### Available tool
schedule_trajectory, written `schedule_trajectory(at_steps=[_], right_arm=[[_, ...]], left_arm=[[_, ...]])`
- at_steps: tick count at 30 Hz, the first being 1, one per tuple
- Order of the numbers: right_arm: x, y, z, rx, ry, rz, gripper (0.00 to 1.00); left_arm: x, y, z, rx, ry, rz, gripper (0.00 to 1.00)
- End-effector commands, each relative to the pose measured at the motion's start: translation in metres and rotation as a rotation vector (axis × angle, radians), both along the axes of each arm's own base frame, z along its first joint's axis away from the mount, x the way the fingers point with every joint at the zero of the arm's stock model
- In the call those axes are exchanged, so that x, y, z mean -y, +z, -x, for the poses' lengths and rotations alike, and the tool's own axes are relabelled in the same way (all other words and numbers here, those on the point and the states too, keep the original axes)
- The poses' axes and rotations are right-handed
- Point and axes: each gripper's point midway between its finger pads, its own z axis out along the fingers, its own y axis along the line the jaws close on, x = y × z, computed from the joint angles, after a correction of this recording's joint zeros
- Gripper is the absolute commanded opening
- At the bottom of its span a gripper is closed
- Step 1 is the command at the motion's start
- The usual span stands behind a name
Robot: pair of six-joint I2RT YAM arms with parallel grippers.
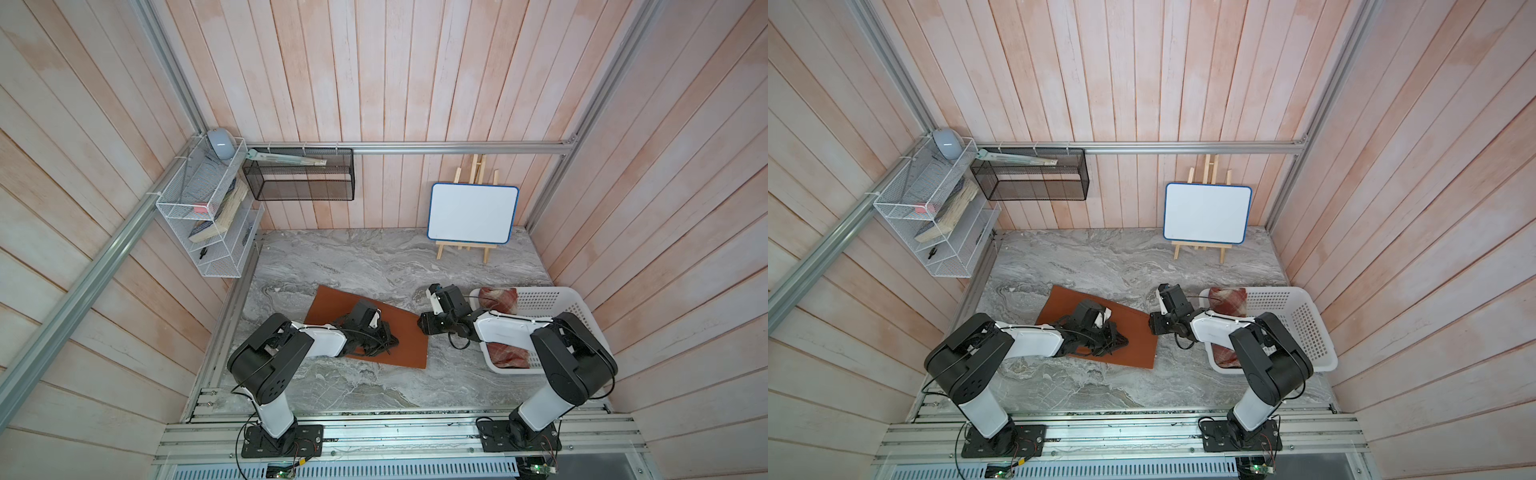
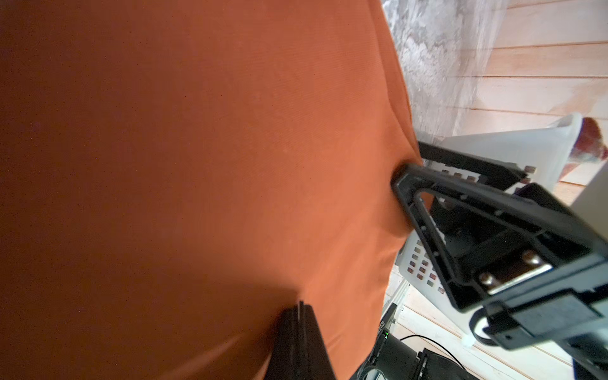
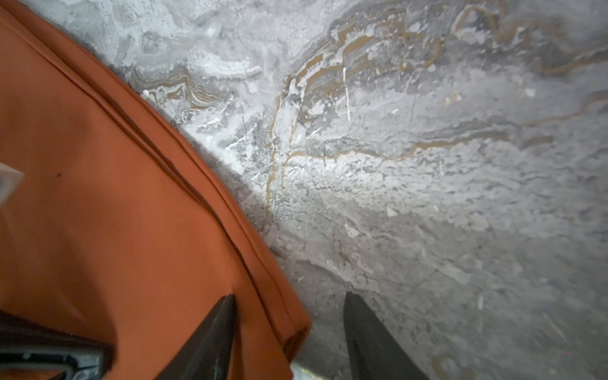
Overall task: Roll up the skirts
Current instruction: Roll the skirt at the center of the board.
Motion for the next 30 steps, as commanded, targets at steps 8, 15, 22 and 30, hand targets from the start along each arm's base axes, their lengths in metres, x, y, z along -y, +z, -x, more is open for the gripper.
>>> schedule_trajectory(at_steps=[8,15,22,30], right_arm=[[0.003,-0.055,0.061,-0.241,0.096,-0.004,0.42],[0.008,-0.053,0.076,-0.268,0.087,0.027,0.34],[0.015,-0.055,0.084,-0.269,0.072,0.056,0.03],[0.019,-0.034,0.093,-0.26,-0.009,-0.017,0.0]], left_arm=[[0.002,-0.005,0.004,-0.015,-0.017,0.018,0.0],[-0.005,-0.006,0.001,-0.037,-0.006,0.034,0.0],[-0.021,-0.005,-0.004,-0.03,-0.011,0.023,0.0],[-0.04,0.001,-0.004,-0.013,0.01,-0.034,0.0]])
